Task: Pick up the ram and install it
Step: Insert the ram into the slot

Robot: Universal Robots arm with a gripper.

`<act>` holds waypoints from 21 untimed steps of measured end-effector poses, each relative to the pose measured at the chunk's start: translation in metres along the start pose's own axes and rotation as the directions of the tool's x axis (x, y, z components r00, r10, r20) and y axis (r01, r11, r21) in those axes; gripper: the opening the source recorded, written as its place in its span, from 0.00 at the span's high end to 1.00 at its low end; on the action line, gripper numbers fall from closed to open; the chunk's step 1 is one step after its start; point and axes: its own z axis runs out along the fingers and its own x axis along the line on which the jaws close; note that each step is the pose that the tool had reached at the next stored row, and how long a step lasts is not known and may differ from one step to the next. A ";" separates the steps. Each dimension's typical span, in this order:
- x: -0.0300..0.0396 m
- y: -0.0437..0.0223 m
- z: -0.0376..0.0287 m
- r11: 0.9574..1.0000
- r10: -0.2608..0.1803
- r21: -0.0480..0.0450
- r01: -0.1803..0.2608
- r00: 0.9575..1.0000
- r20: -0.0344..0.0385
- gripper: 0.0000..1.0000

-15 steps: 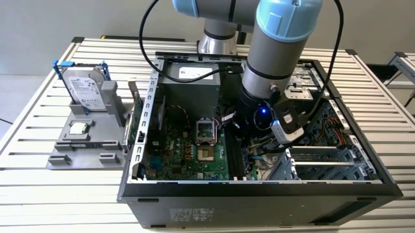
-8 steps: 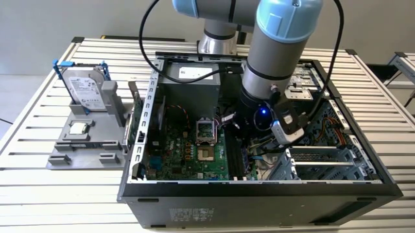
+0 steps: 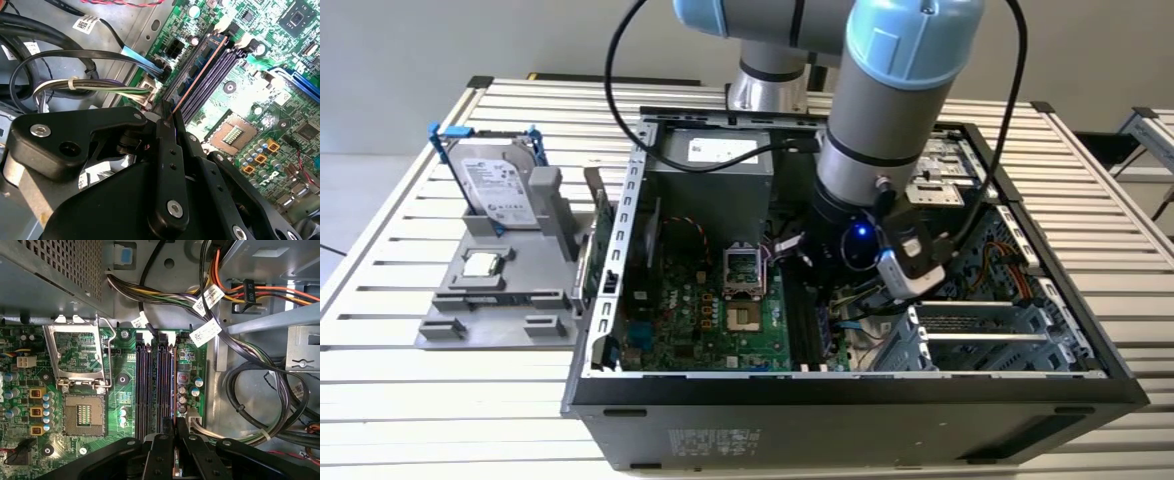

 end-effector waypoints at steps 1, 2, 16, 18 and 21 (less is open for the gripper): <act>0.0004 -0.0001 0.0000 1.000 0.000 0.000 0.000 1.000 0.000 1.00; 0.0007 -0.0002 0.0000 1.000 -0.001 0.000 0.001 1.000 0.000 1.00; 0.0009 -0.0013 0.0052 1.000 -0.001 0.001 0.001 1.000 0.000 1.00; 0.0007 -0.0012 0.0056 1.000 -0.001 0.000 0.001 1.000 0.000 1.00; -0.0008 -0.0009 0.0066 1.000 -0.001 -0.002 0.001 1.000 0.001 1.00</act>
